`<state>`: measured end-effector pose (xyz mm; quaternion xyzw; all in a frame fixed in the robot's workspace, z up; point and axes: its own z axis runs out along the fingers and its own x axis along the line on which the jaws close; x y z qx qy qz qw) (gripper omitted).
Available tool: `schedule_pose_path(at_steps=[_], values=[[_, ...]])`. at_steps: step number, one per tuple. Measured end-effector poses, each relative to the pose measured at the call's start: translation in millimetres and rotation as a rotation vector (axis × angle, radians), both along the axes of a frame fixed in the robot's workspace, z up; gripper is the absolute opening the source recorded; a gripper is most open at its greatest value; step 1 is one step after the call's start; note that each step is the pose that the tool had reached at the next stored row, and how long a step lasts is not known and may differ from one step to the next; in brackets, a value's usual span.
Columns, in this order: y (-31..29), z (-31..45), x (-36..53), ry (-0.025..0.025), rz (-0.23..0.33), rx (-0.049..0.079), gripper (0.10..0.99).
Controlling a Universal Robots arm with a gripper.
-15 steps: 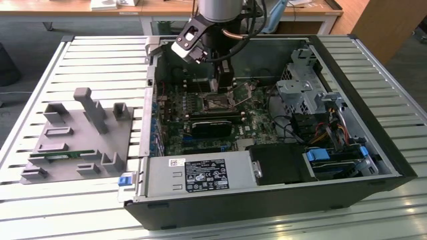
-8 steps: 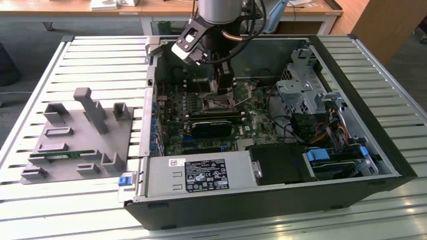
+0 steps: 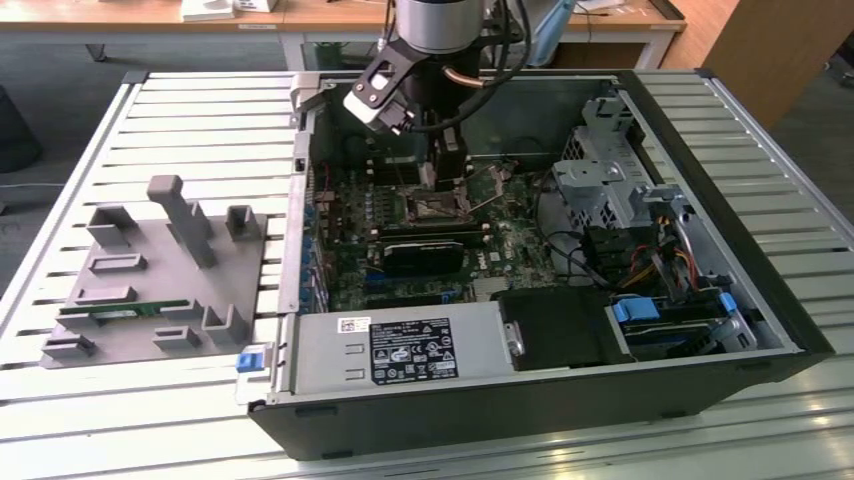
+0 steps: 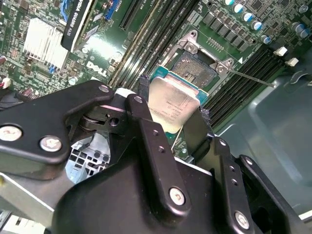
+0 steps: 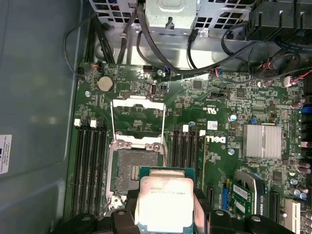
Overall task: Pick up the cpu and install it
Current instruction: 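Place the cpu into insertion slot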
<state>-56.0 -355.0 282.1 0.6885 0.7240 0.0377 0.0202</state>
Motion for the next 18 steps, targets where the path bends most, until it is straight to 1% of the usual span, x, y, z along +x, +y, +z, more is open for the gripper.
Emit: schedule_pose_path(at_steps=[6,9,15,18], values=[[10.2,-5.5,0.1,-0.0001,0.000,0.000,0.529],[17.3,-8.9,0.9,0.0001,0.000,-0.001,0.529],[25.5,-19.3,2.2,0.0000,0.000,-0.001,0.529],[27.0,-24.7,2.9,-0.0001,0.000,-0.001,0.529]])
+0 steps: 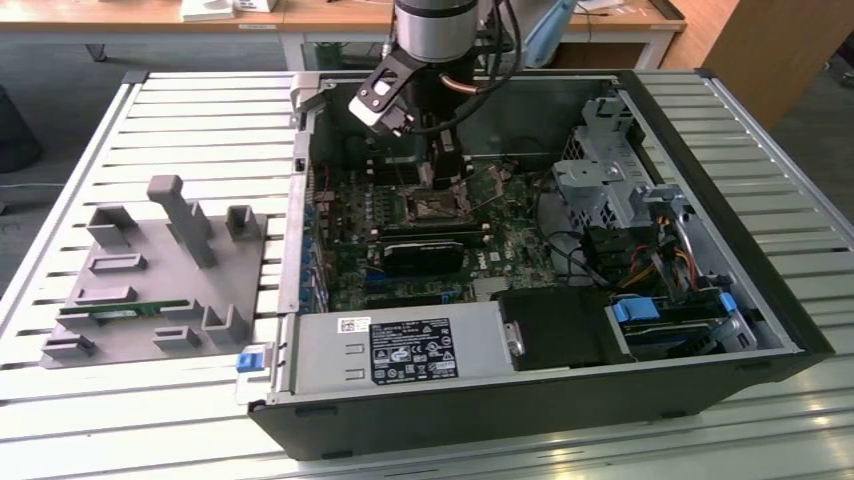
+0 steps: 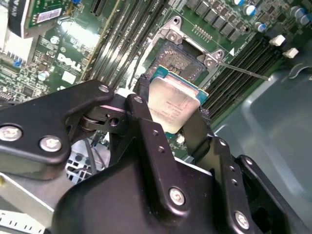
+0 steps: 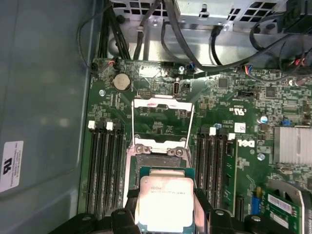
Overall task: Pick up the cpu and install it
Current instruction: 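Place the cpu into insertion slot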
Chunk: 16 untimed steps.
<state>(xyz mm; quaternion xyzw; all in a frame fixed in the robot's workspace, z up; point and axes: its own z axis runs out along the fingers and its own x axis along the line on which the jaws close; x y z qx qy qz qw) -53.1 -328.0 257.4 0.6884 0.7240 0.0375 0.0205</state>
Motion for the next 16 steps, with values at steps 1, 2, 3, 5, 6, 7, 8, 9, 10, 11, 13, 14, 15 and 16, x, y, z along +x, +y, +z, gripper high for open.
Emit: schedule_pose_path(at_steps=[1,2,3,5,6,7,8,9,10,11,13,14,15,16], values=[[0.3,-1.7,0.1,0.0001,0.000,0.000,0.529],[0.6,-3.4,0.1,0.0001,0.000,-0.002,0.529],[1.1,-4.9,0.1,0.0001,0.000,-0.005,0.529],[2.9,-7.9,0.1,0.0000,0.000,-0.012,0.529],[4.2,-9.7,0.1,0.0001,0.000,-0.014,0.529],[5.2,-11.2,0.1,0.0000,-0.001,-0.014,0.529],[5.3,-12.7,0.1,0.0000,-0.002,-0.014,0.529],[5.4,-14.1,0.1,0.0000,-0.004,-0.014,0.529],[5.6,-15.3,0.1,0.0001,-0.007,-0.014,0.529],[5.7,-16.3,0.1,0.0001,-0.010,-0.014,0.529],[5.9,-18.2,-0.1,0.0001,-0.019,-0.014,0.529],[6.0,-18.7,-0.3,0.0002,-0.025,-0.014,0.529],[6.1,-19.4,-0.5,0.0003,-0.030,-0.014,0.529],[6.8,-20.5,-0.5,0.0003,-0.032,-0.014,0.529]])
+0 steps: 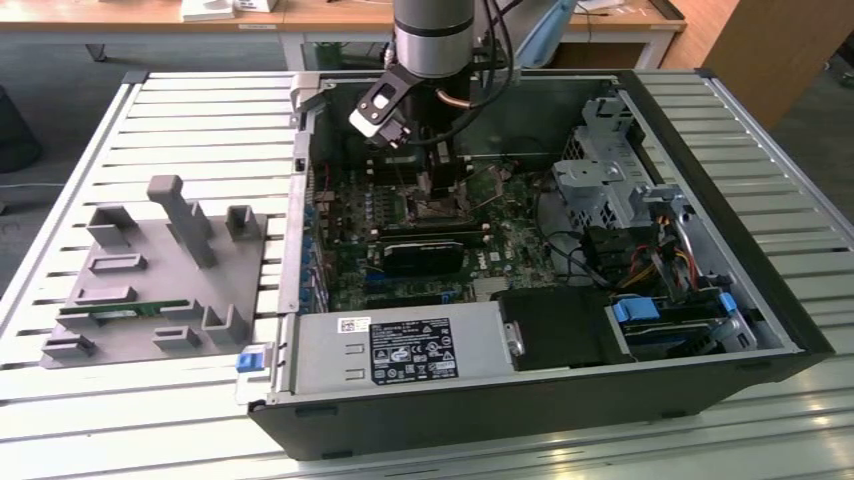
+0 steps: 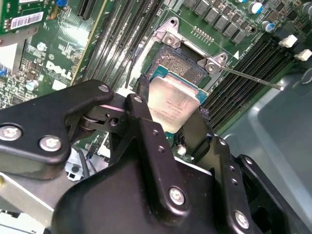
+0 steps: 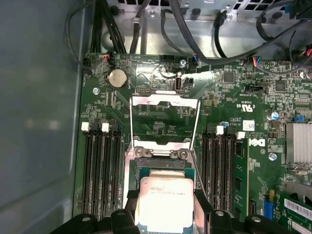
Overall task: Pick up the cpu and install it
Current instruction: 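Place the cpu into insertion slot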
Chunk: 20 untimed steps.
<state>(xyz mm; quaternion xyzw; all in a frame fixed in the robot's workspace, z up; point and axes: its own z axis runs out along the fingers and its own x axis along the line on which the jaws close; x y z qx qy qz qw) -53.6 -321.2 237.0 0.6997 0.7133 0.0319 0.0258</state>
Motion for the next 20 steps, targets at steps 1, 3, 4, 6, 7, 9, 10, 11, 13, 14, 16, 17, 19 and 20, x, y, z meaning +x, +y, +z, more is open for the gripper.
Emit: schedule_pose_path(at_steps=[1,3,4,6,7,9,10,11,13,14,16,17,19,20], values=[[0.9,-1.5,0.0,-0.0001,0.000,0.000,0.529],[2.3,-4.9,-0.1,-0.0001,0.000,0.000,0.529],[2.5,-6.7,-0.3,-0.0001,0.000,0.000,0.529],[2.6,-10.4,-0.8,-0.0001,0.002,0.000,0.529],[2.6,-12.3,-1.2,0.0000,0.003,0.000,0.529],[2.6,-15.9,-1.7,-0.0001,0.004,0.000,0.529],[2.7,-17.7,-1.8,-0.0001,0.004,0.000,0.529],[2.7,-19.5,-1.8,-0.0001,0.004,0.000,0.529],[2.9,-23.2,-1.8,0.0000,0.004,0.000,0.529],[2.9,-25.0,-1.8,0.0000,0.004,0.000,0.529],[3.0,-28.6,-1.8,0.0000,0.003,0.000,0.529],[3.0,-30.2,-1.8,0.0000,0.003,0.000,0.529],[3.0,-32.4,-1.8,0.0000,0.002,0.000,0.529],[2.9,-33.0,-1.8,0.0000,0.002,0.000,0.529]])
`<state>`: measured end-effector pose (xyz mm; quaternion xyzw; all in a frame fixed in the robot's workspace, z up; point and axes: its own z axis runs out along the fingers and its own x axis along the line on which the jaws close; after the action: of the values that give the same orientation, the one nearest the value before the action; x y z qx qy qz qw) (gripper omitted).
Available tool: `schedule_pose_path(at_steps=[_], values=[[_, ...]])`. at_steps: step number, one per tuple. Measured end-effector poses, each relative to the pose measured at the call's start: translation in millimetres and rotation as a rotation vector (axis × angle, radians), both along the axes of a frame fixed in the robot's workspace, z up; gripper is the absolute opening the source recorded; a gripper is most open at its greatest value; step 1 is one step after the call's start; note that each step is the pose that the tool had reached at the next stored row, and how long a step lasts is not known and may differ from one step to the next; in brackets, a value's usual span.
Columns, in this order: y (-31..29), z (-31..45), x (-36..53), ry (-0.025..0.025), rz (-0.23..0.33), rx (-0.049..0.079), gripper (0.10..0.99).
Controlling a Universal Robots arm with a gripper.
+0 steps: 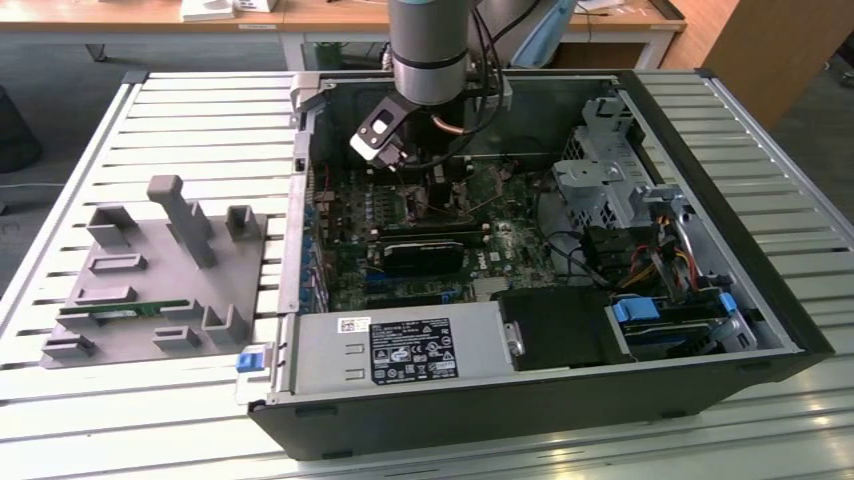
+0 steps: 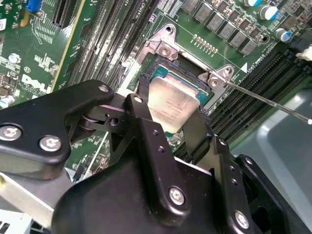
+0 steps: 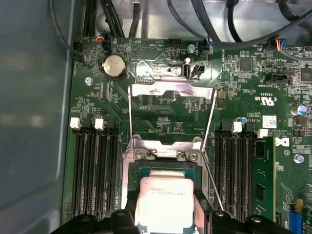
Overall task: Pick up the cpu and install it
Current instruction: 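Place the cpu into insertion slot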
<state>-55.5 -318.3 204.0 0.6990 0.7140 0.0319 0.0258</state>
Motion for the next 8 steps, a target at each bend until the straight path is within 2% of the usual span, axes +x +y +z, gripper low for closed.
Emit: schedule_pose_path(at_steps=[8], values=[[0.0,-1.9,0.0,0.0001,-0.007,0.000,0.529]])
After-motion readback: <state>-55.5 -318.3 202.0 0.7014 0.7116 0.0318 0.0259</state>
